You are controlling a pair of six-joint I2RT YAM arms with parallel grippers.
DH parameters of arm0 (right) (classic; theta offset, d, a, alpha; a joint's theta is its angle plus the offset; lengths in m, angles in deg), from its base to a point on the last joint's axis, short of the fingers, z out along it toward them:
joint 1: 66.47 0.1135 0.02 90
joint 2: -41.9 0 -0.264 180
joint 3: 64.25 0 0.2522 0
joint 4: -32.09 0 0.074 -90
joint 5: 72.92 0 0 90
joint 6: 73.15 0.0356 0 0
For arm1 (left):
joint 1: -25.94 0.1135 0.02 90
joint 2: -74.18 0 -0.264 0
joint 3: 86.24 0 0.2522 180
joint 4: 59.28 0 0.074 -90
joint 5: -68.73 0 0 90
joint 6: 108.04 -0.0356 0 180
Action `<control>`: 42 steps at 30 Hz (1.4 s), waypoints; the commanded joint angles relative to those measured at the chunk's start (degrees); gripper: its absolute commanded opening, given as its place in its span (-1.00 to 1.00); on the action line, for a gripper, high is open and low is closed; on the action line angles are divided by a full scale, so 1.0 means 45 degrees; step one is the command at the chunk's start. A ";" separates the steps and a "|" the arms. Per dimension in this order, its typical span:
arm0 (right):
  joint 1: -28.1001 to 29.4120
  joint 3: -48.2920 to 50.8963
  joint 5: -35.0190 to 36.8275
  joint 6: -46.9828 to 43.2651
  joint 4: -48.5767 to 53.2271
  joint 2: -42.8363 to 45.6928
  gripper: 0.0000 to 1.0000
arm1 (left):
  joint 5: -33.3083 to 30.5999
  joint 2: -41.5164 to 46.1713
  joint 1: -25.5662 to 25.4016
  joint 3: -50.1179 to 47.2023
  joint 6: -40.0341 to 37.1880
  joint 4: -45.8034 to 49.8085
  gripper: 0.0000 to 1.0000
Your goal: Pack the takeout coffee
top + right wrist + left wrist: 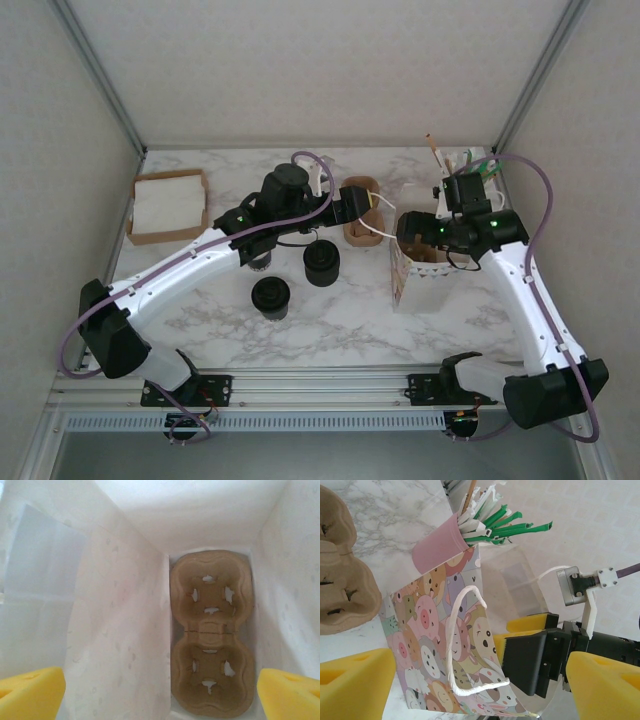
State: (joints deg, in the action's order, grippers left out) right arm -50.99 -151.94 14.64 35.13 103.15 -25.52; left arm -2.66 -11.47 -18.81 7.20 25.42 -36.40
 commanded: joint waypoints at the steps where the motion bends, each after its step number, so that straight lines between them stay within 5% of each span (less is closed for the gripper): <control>1: -0.0135 -0.0370 -0.0468 0.0232 -0.0325 0.0460 0.98 | 0.0138 0.0303 0.0082 -0.0158 -0.0110 -0.0211 0.77; 25: -0.0208 -0.1782 -0.0163 0.1336 -0.0699 0.1623 0.98 | -0.0974 0.1436 0.0082 -0.0646 -0.0050 -0.0767 0.78; 32: -0.0209 -0.2116 -0.0796 0.1845 -0.0934 0.2732 0.97 | -0.2200 0.2622 0.0082 -0.1361 -0.0155 -0.0739 0.98; 42: -0.0205 -0.2274 -0.1643 0.2549 -0.0763 0.3604 0.97 | -0.3495 0.4461 0.0082 -0.2516 -0.0448 0.0083 0.99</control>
State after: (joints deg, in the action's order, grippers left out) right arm -51.60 -160.84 9.66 44.66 100.41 -10.09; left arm -15.12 6.08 -18.81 -2.67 24.83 -37.73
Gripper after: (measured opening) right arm 0.988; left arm 0.993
